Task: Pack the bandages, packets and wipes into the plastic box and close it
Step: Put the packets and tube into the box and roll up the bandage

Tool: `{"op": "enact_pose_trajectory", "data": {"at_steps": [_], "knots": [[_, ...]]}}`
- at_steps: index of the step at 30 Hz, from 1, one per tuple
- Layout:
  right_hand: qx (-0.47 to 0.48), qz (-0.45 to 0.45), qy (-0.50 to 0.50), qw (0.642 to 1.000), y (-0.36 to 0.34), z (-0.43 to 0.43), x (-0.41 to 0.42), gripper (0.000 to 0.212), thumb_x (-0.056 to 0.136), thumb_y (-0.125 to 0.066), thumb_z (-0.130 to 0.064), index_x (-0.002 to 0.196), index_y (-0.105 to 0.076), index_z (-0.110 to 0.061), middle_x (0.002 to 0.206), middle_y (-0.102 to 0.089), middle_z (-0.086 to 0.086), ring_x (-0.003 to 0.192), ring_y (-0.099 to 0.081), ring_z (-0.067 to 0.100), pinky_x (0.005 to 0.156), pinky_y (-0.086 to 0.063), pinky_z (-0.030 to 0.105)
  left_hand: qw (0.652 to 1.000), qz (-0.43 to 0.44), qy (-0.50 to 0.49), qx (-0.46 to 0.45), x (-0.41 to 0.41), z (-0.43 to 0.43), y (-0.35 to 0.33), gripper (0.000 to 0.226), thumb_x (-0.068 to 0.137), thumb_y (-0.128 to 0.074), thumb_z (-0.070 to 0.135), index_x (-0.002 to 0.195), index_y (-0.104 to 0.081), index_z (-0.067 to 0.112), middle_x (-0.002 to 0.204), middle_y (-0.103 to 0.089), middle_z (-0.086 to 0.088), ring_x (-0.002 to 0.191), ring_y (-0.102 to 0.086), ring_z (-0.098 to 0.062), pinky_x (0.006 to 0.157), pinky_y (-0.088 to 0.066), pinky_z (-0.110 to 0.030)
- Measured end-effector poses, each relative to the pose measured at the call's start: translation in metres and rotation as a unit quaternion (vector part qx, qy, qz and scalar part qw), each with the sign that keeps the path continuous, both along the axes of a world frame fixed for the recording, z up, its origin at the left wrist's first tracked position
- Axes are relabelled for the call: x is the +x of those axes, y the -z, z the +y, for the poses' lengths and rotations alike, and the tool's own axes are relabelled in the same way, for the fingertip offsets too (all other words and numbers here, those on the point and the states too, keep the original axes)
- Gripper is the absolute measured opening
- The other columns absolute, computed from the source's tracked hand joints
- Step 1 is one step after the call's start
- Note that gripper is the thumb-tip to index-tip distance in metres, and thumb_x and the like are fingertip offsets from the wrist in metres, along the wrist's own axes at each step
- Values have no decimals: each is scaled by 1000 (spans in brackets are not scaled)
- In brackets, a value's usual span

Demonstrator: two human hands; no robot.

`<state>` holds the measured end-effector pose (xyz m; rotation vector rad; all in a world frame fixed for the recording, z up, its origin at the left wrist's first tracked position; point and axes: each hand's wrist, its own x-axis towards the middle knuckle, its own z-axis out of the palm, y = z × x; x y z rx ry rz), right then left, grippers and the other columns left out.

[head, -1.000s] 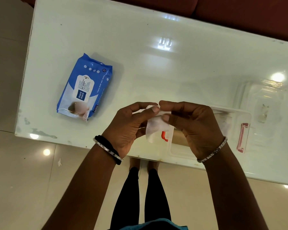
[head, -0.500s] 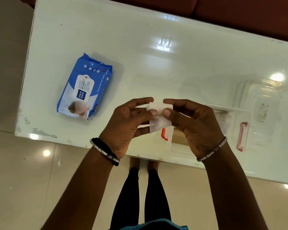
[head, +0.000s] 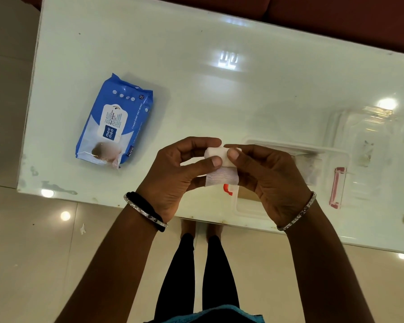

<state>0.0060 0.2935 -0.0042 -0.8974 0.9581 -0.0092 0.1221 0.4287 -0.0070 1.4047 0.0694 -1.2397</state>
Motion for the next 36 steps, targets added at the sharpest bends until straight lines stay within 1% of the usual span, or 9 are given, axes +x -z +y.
{"op": "enact_pose_trajectory", "data": {"at_steps": [5, 10, 15, 19, 25, 28, 31, 33, 36], "knots": [[-59, -15, -11, 998, 2, -3, -3, 42, 63, -81, -18, 104, -76, -10, 100, -76, 15, 93, -72, 31, 88, -58, 49, 999, 40, -14, 17, 0, -5, -1, 41, 62, -73, 35, 101, -72, 22, 90, -78, 3, 84, -76, -19, 64, -59, -27], [-40, -45, -16, 998, 4, -2, -5, 43, 63, -79, -6, 106, -74, -7, 102, -77, 10, 95, -74, 24, 83, -59, 36, 999, 10, 3, 38, -1, -7, 3, 43, 66, -73, 31, 106, -73, 16, 106, -75, -5, 95, -73, -21, 75, -60, -30], [12, 6, 0, 1000, 2, -1, -3, 52, 65, -79, -36, 110, -74, -11, 102, -76, 13, 90, -75, 27, 75, -60, 34, 999, -12, 24, 25, 0, -6, 2, 41, 65, -75, 26, 105, -73, 19, 110, -73, -2, 101, -71, -22, 76, -61, -37], [-20, 19, -2, 1000, 5, 1, -3, 44, 68, -76, -29, 106, -74, -6, 100, -76, 18, 92, -74, 31, 78, -62, 41, 1000, 9, 14, 8, 1, -7, 0, 48, 65, -77, 19, 112, -70, 16, 110, -73, -7, 91, -74, -21, 68, -60, -30], [-59, -19, -9, 998, 8, -4, -5, 39, 65, -80, -14, 104, -75, -11, 107, -74, 16, 96, -70, 32, 94, -54, 54, 998, 46, 22, 43, 3, -12, 0, 42, 65, -72, 38, 100, -73, 17, 94, -78, -2, 79, -76, -19, 64, -59, -25], [-48, -30, -13, 998, 8, -5, -7, 40, 64, -79, -9, 105, -74, -8, 108, -74, 14, 100, -70, 32, 97, -52, 54, 998, 44, 12, 39, 2, -12, 2, 46, 67, -73, 32, 108, -71, 11, 100, -76, -12, 84, -76, -22, 65, -58, -22], [-4, -19, 10, 1000, 5, -5, -5, 45, 65, -80, -26, 107, -75, -11, 110, -73, 17, 101, -71, 29, 86, -59, 41, 999, 44, 9, 26, 2, -11, 3, 37, 73, -74, 17, 109, -71, 12, 109, -71, -20, 93, -74, -26, 69, -58, -25], [9, -7, 20, 1000, 5, -4, -4, 43, 67, -77, -36, 104, -76, -15, 107, -75, 12, 95, -73, 25, 79, -60, 35, 999, 37, 17, 10, 2, -10, 4, 28, 79, -72, 6, 106, -72, 15, 111, -71, -16, 94, -73, -25, 70, -58, -26], [-14, 4, 23, 1000, 9, -3, -4, 36, 66, -76, -33, 98, -78, -14, 103, -76, 12, 93, -73, 26, 84, -60, 43, 999, 29, 27, -4, 4, -10, 5, 29, 80, -69, -1, 103, -72, 16, 110, -71, -8, 92, -73, -21, 69, -59, -27]]}}
